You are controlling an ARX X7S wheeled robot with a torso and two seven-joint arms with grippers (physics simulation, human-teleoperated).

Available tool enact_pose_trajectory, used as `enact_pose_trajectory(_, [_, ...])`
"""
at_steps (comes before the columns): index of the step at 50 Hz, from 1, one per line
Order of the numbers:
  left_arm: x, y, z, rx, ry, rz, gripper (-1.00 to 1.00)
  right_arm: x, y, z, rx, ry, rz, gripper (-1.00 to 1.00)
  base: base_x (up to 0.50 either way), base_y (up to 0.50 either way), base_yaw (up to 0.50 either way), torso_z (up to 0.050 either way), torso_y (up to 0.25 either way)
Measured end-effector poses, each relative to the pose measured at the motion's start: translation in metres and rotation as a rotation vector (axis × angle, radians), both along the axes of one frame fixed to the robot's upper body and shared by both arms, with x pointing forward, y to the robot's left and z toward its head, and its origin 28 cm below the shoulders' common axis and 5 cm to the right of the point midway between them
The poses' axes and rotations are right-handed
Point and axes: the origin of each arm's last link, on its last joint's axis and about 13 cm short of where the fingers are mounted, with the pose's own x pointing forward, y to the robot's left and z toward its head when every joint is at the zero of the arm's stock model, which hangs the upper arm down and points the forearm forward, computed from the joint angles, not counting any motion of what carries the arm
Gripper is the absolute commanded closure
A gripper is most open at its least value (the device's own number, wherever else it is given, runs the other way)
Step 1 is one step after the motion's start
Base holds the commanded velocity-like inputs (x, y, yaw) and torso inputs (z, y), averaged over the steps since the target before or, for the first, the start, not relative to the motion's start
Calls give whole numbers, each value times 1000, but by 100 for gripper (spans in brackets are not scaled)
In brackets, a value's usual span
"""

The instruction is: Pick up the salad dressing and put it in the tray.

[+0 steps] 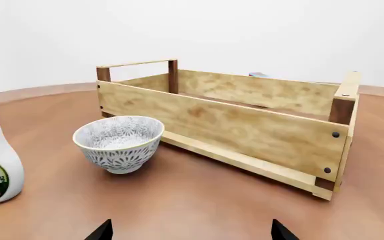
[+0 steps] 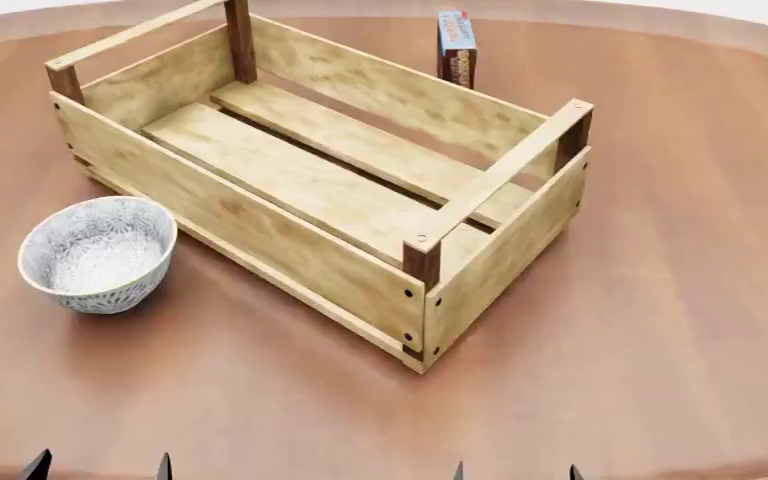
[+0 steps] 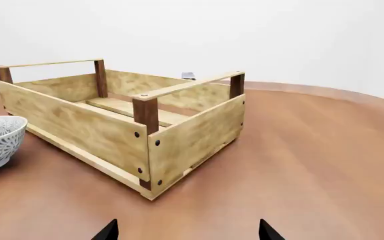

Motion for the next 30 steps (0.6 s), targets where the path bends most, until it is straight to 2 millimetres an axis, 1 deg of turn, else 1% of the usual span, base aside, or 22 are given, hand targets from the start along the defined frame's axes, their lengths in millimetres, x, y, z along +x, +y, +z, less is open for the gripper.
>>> enact_pose_trajectory(21, [-3, 4, -2, -8, -4, 23, -100, -3, 4, -5, -1, 2, 36, -100, 0, 0, 0, 0, 0])
enact_pose_trajectory(30, [-5, 4, -4, -17, -15, 6, -100, -3, 3, -5, 10, -9, 40, -100, 0, 500, 0, 0, 0])
